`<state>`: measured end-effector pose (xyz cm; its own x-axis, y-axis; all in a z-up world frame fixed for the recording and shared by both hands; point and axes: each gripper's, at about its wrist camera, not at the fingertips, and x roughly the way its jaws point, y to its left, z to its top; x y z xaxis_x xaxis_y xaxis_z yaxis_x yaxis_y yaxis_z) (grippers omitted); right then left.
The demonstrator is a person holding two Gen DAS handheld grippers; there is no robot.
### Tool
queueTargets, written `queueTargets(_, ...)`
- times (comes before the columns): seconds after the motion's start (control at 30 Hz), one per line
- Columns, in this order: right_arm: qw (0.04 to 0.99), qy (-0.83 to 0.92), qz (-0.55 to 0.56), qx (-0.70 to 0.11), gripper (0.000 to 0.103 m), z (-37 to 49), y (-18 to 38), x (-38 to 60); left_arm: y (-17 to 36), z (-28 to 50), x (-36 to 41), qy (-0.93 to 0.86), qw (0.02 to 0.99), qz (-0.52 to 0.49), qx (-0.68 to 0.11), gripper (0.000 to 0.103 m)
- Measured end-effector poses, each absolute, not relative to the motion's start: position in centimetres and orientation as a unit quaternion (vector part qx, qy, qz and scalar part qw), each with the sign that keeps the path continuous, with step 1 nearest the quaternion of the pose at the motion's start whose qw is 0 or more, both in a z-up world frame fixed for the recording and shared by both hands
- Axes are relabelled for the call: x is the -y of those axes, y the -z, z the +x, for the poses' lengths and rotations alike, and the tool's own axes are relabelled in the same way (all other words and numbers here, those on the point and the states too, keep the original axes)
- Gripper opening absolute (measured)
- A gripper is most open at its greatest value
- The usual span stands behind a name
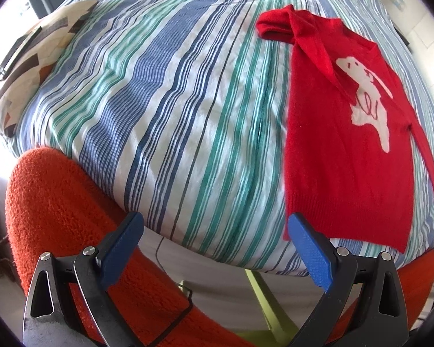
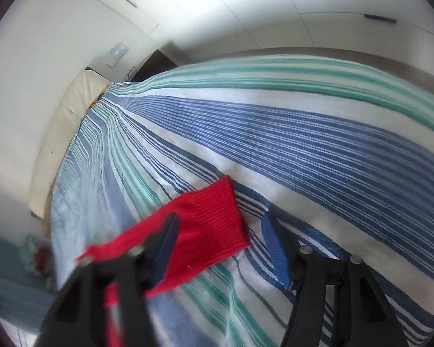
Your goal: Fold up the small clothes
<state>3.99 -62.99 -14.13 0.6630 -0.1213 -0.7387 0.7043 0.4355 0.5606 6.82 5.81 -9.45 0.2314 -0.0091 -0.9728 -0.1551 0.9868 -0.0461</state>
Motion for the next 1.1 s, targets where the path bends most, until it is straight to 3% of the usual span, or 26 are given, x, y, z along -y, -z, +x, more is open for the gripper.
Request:
queueTargets(0.13, 0.796, 0.304, 0.438, -0.288, 0.060, 1.7, 11.4, 62.6, 8.1, 8.6, -5.2, -0.037, 0.796, -0.029, -0.603, 0.100)
queueTargets(0.37, 0.856, 0.266, 0.342, -0.282, 0.068, -1.7, 5.2, 56.0, 2.2, 14.5, -1.7, 0.036, 0.862, 0.036, -0.504, 0.101)
queueTargets(0.5, 0.890, 0.215, 0.281, -0.288, 0.076, -3.1, 3.8, 49.8, 3.0, 17.5, 4.1, 0.115, 0.877, 0.134, -0.447, 0.100)
queueTargets(0.6, 0.894, 0.191, 0.264, -0.308, 0.077, -3.4, 4.2, 47.1, 7.1, 19.5, 9.0, 0.181, 0.838, 0.194, -0.477, 0.096)
queueTargets(0.67, 0.895, 0.188, 0.259, -0.311, 0.077, -3.1, 4.3, 46.6, 9.6, 22.1, 9.2, 0.156, 0.827, 0.116, -0.527, 0.089)
queueTargets(0.73, 0.894, 0.190, 0.253, -0.318, 0.077, -2.9, 4.4, 46.5, 12.1, 24.4, 8.0, 0.128, 0.809, 0.000, -0.574, 0.089)
queueTargets(0.87, 0.890, 0.190, 0.255, -0.326, 0.077, -2.5, 4.8, 46.8, 15.4, 26.0, 6.9, 0.074, 0.808, -0.120, -0.572, 0.086)
queueTargets(0.93, 0.888, 0.190, 0.255, -0.331, 0.077, -2.2, 5.0, 46.8, 16.0, 26.0, 6.9, 0.053, 0.822, -0.146, -0.547, 0.073)
queueTargets(0.97, 0.887, 0.190, 0.254, -0.335, 0.077, -2.0, 5.1, 46.8, 16.1, 26.0, 6.8, 0.052, 0.829, -0.157, -0.534, 0.048)
queueTargets(1.0, 0.887, 0.189, 0.252, -0.338, 0.077, -1.8, 5.2, 46.7, 16.3, 26.2, 6.7, 0.056, 0.830, -0.164, -0.530, 0.009)
queueTargets(1.03, 0.886, 0.188, 0.250, -0.342, 0.077, -1.6, 5.3, 46.6, 16.5, 26.4, 6.4, 0.056, 0.823, -0.170, -0.539, 0.004)
queueTargets(1.1, 0.888, 0.187, 0.243, -0.344, 0.077, -1.4, 5.3, 46.3, 15.8, 26.4, 4.9, 0.067, 0.813, -0.203, -0.542, 0.003)
